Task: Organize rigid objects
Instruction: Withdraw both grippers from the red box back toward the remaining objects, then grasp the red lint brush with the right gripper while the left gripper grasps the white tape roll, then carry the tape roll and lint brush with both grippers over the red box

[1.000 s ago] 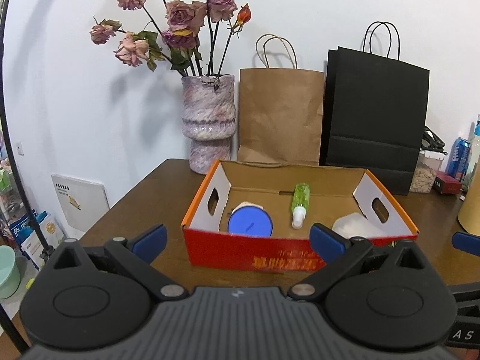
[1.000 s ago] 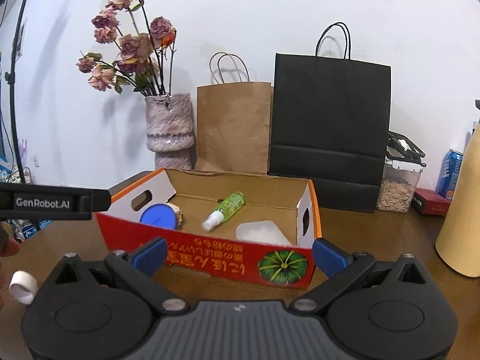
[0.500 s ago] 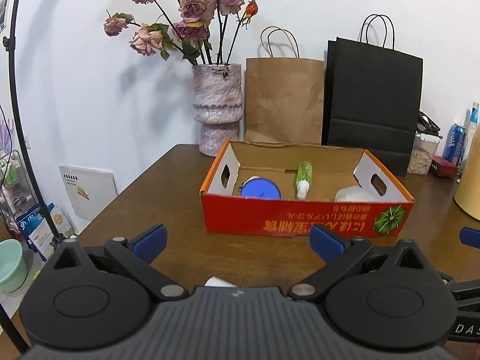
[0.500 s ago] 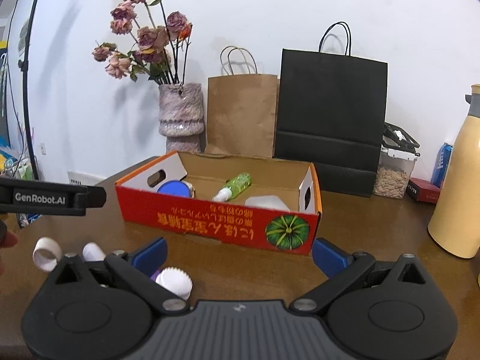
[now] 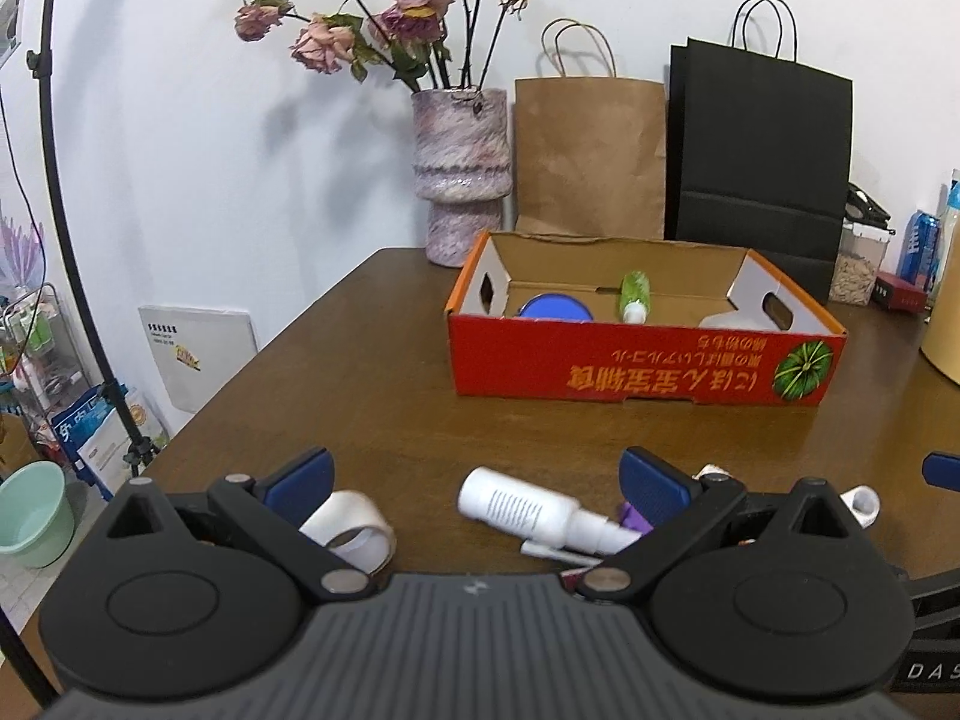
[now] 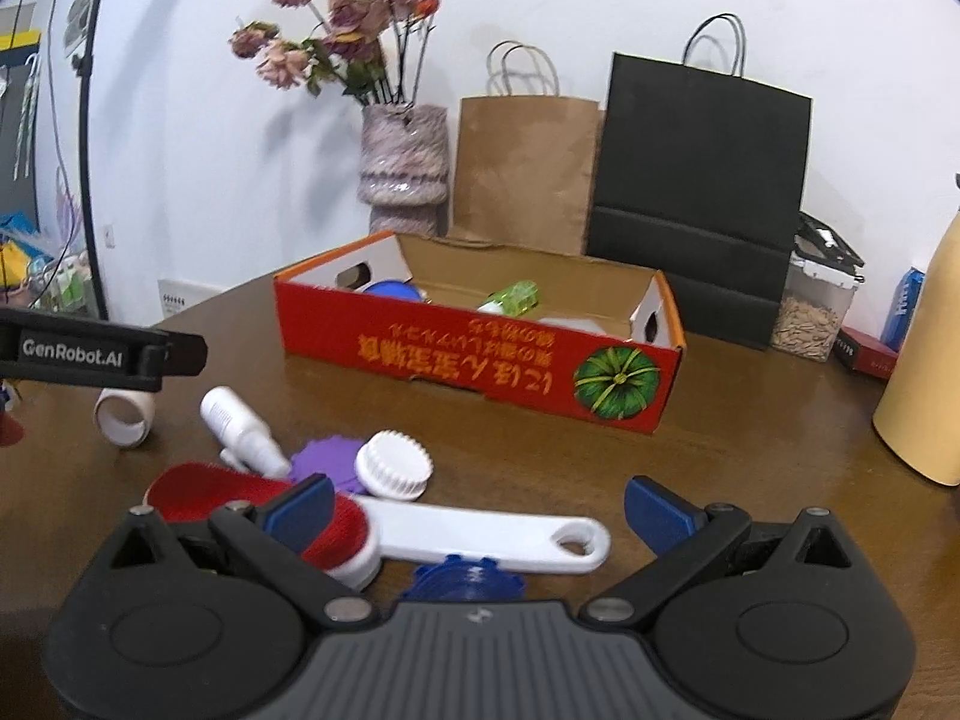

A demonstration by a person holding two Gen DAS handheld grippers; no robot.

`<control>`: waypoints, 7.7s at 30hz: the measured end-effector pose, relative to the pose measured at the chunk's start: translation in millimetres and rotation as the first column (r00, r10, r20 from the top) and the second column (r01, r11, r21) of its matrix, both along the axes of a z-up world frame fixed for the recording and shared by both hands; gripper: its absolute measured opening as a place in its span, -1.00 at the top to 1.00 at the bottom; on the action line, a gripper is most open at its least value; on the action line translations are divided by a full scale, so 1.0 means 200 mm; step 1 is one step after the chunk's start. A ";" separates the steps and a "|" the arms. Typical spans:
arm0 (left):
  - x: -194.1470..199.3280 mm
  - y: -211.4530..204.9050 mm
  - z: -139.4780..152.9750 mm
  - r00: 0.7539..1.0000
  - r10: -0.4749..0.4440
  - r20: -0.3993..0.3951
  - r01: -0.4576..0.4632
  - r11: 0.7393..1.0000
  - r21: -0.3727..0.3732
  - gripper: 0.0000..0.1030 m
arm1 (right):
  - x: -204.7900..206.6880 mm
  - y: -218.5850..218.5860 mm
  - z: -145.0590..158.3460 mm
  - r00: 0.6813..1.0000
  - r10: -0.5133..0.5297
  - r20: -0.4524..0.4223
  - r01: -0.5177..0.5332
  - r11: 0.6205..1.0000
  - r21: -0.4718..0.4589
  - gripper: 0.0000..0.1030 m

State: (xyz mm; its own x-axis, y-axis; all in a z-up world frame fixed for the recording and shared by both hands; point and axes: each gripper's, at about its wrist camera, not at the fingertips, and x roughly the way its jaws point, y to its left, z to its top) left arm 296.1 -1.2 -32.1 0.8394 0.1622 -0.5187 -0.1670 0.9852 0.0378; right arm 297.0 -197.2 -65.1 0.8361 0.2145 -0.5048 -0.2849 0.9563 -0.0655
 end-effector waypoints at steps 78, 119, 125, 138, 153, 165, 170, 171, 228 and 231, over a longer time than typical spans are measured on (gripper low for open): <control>0.02 0.30 -0.14 0.995 0.062 -0.077 -0.061 0.998 0.019 -1.00 | 0.25 0.19 -0.12 0.944 0.267 -0.195 -0.242 0.960 0.142 -0.92; 0.10 0.34 -0.25 0.996 0.036 -0.086 -0.039 0.999 -0.024 0.05 | 0.11 0.23 -0.13 0.974 0.209 -0.089 -0.212 0.977 -0.029 -0.12; 0.09 0.31 -0.24 0.997 0.031 -0.075 -0.032 0.999 -0.018 0.05 | 0.09 0.20 -0.10 0.980 0.190 -0.058 -0.191 0.982 -0.011 -0.12; 0.07 0.18 -0.18 0.999 -0.009 -0.042 0.009 1.000 -0.006 0.05 | 0.08 0.11 -0.02 0.991 0.130 0.014 -0.130 0.991 0.042 -0.11; 0.17 0.05 -0.04 0.999 -0.036 -0.002 0.036 0.999 -0.003 0.05 | 0.14 0.02 0.09 0.991 0.103 0.090 -0.110 0.991 0.076 -0.10; 0.30 -0.05 0.04 0.997 -0.068 0.031 0.068 0.998 -0.004 0.05 | 0.23 -0.02 0.16 0.987 0.086 0.134 -0.100 0.990 0.095 -0.09; 0.36 -0.08 0.06 0.996 -0.071 0.045 0.071 0.997 -0.007 0.05 | 0.29 -0.03 0.19 0.985 0.080 0.151 -0.095 0.990 0.100 -0.09; 0.38 -0.09 0.07 0.996 -0.071 0.048 0.072 0.997 -0.010 0.05 | 0.30 -0.03 0.19 0.985 0.079 0.154 -0.096 0.990 0.101 -0.09; 1.16 -0.06 0.06 0.997 0.032 0.077 -0.033 0.999 0.011 0.05 | 1.19 0.15 0.25 0.971 0.114 0.211 -0.114 0.993 -0.015 -0.08; 1.20 -0.05 0.04 0.997 0.041 0.065 -0.042 0.999 0.016 0.05 | 1.25 0.18 0.24 0.971 0.124 0.204 -0.120 0.992 -0.032 -0.08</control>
